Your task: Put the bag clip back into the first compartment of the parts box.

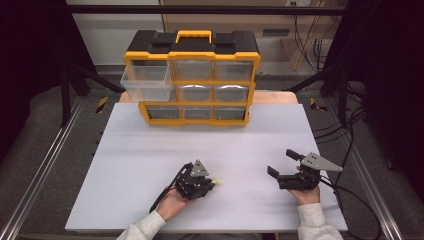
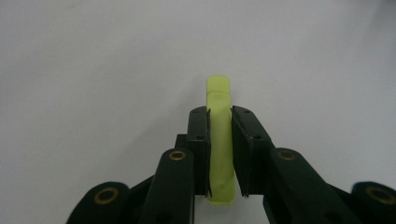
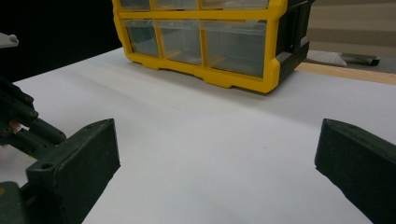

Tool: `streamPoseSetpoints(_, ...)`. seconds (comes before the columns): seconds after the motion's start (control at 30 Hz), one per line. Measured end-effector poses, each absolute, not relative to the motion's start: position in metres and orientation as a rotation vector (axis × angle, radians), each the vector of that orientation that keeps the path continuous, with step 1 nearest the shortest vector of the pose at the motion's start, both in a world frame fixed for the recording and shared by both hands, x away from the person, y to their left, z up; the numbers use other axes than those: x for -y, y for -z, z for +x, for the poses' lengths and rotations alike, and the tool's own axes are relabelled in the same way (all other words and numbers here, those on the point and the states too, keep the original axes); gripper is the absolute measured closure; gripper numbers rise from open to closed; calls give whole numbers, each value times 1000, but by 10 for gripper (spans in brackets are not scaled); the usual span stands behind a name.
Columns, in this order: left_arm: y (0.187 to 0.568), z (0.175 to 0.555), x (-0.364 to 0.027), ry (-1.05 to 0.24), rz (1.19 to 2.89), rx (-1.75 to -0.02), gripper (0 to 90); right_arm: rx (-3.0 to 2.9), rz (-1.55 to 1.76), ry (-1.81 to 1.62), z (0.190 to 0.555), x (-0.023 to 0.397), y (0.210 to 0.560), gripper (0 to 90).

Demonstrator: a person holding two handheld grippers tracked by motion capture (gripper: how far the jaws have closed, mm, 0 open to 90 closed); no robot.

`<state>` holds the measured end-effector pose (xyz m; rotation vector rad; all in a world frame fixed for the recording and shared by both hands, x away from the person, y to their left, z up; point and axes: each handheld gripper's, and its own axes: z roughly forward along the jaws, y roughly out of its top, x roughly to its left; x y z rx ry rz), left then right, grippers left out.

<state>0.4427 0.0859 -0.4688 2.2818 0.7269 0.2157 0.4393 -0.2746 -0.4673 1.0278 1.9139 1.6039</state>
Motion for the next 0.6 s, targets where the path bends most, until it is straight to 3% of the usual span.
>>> streamPoseSetpoints(0.6,450,445,-103,-253,2226,-728,771,-1911,1025,-1605,440,274,468,4)
